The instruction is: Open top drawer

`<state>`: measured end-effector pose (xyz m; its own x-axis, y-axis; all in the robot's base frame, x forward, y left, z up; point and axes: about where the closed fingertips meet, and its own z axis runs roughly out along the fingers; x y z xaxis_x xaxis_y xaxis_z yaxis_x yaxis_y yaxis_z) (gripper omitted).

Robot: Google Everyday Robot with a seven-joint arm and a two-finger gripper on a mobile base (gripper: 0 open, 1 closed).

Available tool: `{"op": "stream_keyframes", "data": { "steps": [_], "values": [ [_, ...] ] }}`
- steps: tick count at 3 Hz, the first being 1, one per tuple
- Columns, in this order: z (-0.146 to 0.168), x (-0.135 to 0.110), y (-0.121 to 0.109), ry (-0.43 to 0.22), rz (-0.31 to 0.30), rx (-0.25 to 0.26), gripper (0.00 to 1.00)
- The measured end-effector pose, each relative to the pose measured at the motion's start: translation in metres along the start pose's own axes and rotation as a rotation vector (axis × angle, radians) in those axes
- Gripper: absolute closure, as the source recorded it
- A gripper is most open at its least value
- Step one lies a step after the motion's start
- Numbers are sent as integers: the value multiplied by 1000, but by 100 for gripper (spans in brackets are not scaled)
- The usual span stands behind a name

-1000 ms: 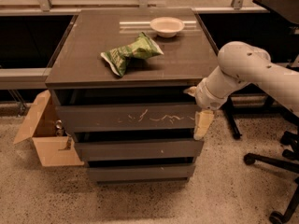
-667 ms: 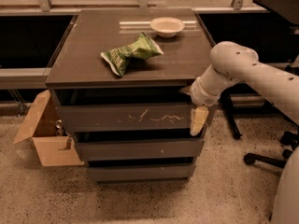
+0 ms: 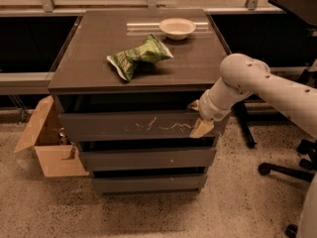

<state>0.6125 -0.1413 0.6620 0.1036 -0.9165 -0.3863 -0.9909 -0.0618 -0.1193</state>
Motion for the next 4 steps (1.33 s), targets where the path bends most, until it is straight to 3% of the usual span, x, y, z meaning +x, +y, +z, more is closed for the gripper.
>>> {"op": "stream_keyframes", "data": {
  "steps": [1, 2, 3, 4],
  "values": [
    [-5, -6, 10, -11, 3, -6, 81],
    [-13, -9, 9, -11, 3, -6, 100],
    [-16, -10, 8, -11, 3, -6, 9],
    [-16, -10, 8, -11, 3, -6, 0]
  ]
}}
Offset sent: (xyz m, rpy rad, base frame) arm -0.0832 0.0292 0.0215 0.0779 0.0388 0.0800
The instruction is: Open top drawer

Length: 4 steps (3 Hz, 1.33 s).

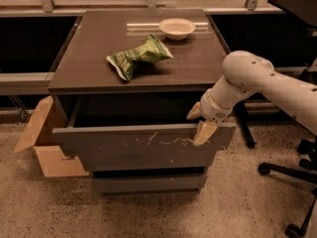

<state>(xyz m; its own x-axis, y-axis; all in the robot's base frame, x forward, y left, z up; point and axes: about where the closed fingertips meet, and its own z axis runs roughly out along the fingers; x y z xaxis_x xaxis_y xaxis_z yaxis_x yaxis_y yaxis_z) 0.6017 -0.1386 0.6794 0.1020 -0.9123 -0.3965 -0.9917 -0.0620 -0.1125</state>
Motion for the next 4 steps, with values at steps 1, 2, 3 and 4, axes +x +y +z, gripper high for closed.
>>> {"op": "stream_keyframes", "data": {
  "steps": [1, 2, 3, 4],
  "values": [
    [0, 0, 0, 0, 0, 0, 0],
    [6, 0, 5, -4, -7, -33, 0],
    [21, 0, 28, 26, 2, -109, 0],
    [28, -5, 59, 50, 5, -178, 16]
  ]
}}
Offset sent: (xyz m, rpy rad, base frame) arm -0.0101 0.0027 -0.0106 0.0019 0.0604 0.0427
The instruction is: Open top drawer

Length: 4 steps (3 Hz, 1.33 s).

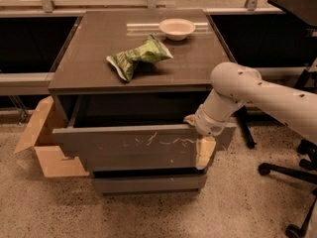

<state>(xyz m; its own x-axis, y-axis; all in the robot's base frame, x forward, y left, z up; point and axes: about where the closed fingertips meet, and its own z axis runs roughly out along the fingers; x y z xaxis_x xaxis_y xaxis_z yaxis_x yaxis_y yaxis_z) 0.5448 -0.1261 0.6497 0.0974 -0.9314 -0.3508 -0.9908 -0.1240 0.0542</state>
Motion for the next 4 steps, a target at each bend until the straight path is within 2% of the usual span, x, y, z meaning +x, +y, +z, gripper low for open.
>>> {"op": "stream_keyframes", "data": {
  "steps": [1, 2, 3, 4],
  "values": [
    [3, -5, 23, 10, -2, -39, 39],
    [0, -7, 23, 10, -3, -40, 63],
    [0, -10, 34, 3, -15, -44, 86],
    [1, -16, 46, -11, -20, -41, 100]
  ]
}}
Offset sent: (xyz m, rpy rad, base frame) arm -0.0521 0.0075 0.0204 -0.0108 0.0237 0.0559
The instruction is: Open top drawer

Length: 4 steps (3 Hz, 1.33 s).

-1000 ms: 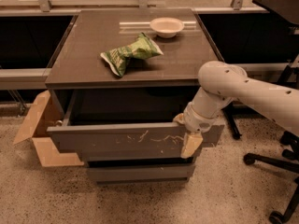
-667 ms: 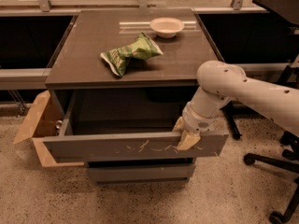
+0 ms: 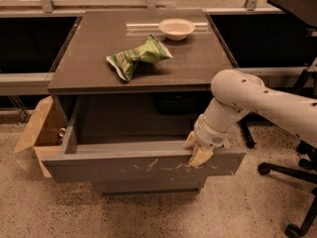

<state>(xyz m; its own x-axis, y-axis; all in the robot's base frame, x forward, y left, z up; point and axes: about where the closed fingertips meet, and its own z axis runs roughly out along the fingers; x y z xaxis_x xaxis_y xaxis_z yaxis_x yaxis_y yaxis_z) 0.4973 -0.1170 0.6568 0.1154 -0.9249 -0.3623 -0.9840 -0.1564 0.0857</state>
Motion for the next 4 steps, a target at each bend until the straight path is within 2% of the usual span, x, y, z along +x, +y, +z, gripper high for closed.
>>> {"op": "stream_keyframes", "data": {
  "steps": [1, 2, 3, 4],
  "values": [
    [0, 0, 1, -1, 0, 0, 82],
    [0, 0, 1, -1, 0, 0, 51],
    [0, 0, 1, -1, 0, 0, 28],
    [-51, 20, 5, 5, -25, 37, 0]
  ]
}}
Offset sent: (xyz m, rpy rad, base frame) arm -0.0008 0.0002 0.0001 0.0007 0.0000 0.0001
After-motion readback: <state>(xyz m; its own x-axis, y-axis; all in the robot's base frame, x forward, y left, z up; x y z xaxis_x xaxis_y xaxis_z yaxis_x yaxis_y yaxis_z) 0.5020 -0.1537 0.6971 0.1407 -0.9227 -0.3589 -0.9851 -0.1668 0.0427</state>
